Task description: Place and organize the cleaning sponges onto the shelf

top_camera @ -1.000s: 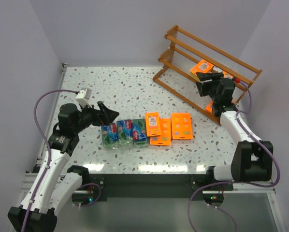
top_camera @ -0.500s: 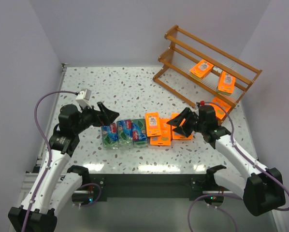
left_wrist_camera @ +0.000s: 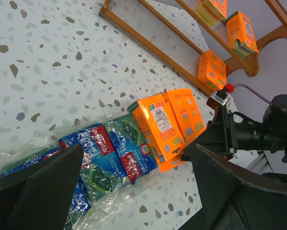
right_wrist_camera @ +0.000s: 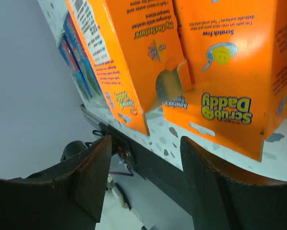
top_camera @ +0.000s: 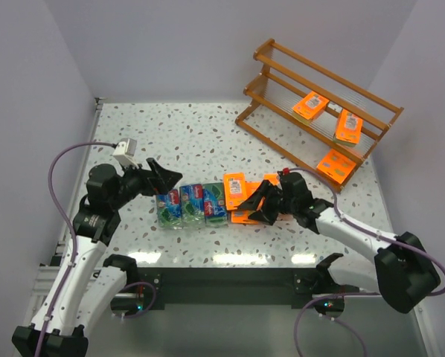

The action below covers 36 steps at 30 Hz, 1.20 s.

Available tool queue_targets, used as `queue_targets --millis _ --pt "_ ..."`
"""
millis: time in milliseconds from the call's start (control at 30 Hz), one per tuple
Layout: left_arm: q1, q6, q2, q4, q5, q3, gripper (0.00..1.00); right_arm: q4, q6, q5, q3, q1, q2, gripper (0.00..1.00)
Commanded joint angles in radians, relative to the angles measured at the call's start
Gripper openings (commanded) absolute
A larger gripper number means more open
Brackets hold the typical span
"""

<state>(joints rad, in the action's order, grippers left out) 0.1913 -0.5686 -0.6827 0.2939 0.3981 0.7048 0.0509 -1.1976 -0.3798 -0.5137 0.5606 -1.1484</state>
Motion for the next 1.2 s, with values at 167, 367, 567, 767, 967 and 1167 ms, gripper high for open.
queue_targets --millis 167,367,567,767,967,1167 --pt "0.003 -0.022 0.015 -0.024 -0.016 -0.004 1.00 -0.204 -0.112 0.219 -0.026 0.018 -0.117 0.57" --pt "0.002 -0.014 0.005 -0.016 -0.013 0.010 1.00 -0.298 -0.186 0.329 0.004 0.018 -0.099 0.09" --pt "0.002 -0.010 -0.005 -0.024 -0.005 0.010 1.00 -0.312 -0.223 0.360 -0.028 0.015 0.001 0.00" --pt "0.002 -0.010 -0.026 -0.047 0.007 0.013 1.00 -0.368 -0.243 0.375 -0.144 -0.063 0.010 0.00" --pt "0.003 -0.005 -0.028 -0.052 0.010 0.018 1.00 -0.399 -0.257 0.438 -0.327 -0.143 -0.138 0.00" --pt "0.002 0.024 -0.040 -0.021 0.002 0.044 1.00 -0.408 -0.266 0.550 -0.495 -0.154 -0.298 0.00"
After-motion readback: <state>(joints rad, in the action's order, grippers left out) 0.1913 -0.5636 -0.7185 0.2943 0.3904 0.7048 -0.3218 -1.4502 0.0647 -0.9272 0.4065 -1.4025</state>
